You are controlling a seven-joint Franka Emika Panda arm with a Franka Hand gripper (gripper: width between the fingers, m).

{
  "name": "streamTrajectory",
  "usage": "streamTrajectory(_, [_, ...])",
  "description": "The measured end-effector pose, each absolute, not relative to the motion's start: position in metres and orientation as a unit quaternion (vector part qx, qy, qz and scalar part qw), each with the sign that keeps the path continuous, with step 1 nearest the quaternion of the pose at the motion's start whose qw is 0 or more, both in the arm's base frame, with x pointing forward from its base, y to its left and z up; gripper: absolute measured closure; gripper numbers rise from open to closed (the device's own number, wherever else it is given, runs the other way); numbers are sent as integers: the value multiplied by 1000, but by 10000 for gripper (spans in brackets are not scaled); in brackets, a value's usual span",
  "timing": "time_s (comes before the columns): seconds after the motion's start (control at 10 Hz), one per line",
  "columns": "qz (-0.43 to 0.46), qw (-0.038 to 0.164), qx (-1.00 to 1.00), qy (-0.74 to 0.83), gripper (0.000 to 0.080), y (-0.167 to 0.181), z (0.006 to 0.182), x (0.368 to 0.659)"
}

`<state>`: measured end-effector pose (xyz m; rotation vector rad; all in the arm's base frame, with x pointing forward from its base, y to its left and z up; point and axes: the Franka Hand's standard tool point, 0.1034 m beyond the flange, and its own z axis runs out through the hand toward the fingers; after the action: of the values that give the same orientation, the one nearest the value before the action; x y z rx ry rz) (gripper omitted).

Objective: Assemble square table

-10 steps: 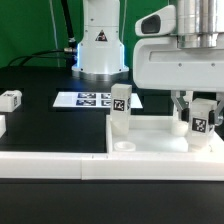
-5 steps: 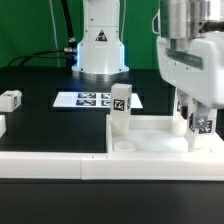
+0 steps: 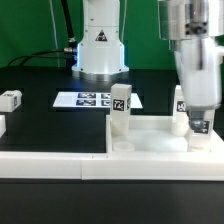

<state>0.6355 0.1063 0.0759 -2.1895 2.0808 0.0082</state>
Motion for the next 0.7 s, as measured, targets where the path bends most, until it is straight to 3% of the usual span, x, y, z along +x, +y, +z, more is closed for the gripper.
streamTrajectory(0.1, [-7, 67, -779, 623, 287, 110, 76, 636])
streamTrajectory(0.2, [-15, 70, -825, 560, 179, 112, 73, 634])
streamTrajectory(0.3, [-18, 68, -834, 547, 159, 111, 74, 635])
streamTrajectory(0.5, [-23, 66, -866, 494, 151, 109, 73, 635])
streamTrajectory(0.7, [-60, 56, -943, 323, 151, 114, 76, 642])
